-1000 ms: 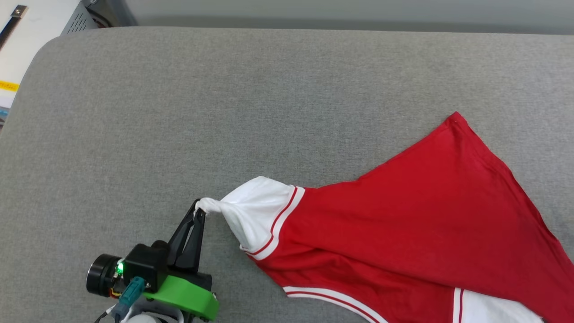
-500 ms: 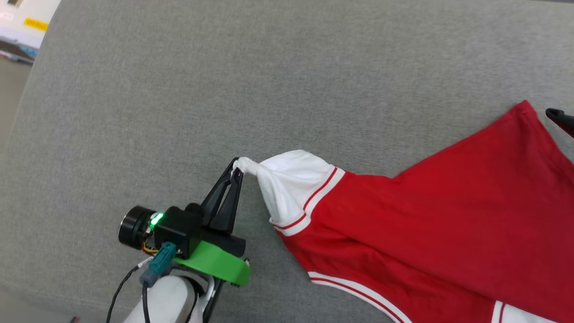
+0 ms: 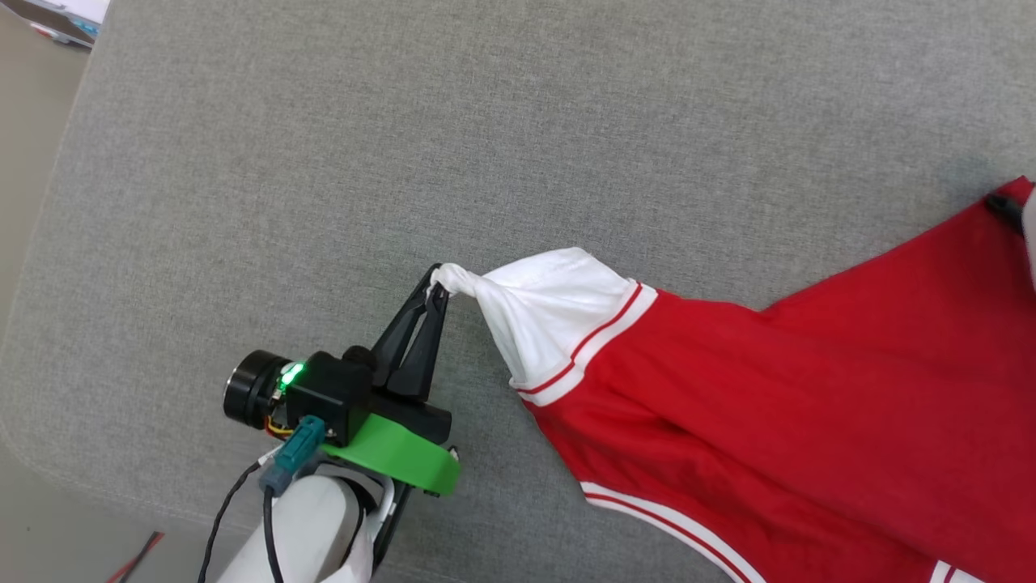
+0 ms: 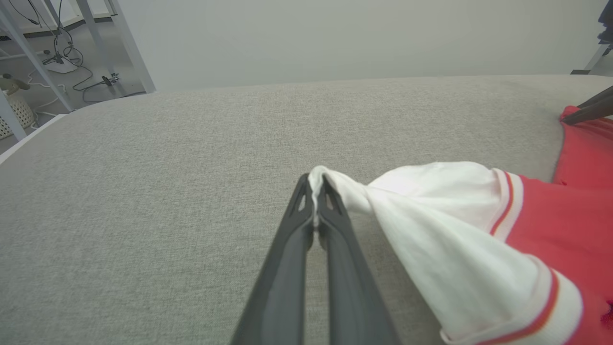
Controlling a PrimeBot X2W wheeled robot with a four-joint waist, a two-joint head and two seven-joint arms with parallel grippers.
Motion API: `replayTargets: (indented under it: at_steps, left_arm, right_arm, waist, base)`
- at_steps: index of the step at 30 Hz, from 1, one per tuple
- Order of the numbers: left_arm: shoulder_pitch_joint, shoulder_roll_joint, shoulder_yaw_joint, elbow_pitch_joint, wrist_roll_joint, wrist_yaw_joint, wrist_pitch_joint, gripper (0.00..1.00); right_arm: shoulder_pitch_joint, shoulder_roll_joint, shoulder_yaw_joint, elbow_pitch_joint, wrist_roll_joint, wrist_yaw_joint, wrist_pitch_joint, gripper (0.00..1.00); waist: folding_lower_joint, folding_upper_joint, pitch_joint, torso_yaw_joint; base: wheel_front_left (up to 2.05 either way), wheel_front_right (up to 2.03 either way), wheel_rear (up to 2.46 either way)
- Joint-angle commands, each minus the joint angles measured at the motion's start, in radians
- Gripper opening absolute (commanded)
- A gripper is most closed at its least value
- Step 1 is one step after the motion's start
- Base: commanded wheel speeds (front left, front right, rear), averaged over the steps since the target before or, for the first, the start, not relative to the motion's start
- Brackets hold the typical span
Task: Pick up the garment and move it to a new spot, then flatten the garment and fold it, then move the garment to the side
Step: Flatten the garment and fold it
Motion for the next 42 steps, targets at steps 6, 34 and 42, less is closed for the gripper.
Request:
replayTargets:
  at_steps: [6,34,42]
  left_arm:
    - [-0.003,0.018,0.046,0.005,0.025,-0.014,-0.006,0.00]
    - [-1.242,0.165,0.008,0.249,-0.010,-0.159,0.189,0.00]
    - [-1.616,0.166,-0.106,0.496,-0.081,-0.159,0.112,0.00]
  right_arm:
    - [-0.001,0.023,0.008,-0.010,0.041,-0.001,-0.239,0.00]
    - [-0.669,0.181,-0.205,-0.020,-0.234,-0.001,-0.475,0.00]
    - [-1.034,0.250,-0.160,0.229,-0.342,-0.001,-0.558,0.00]
  waist:
    - [0.0000,0.0000,-0.118,-0.068]
    - [0.0000,0.0000,0.050,-0.221]
    - [0.0000,0.0000,0.103,-0.225]
  base:
    - [0.00,0.00,0.00]
    - [0.00,0.00,0.00]
    - [0.00,0.00,0.00]
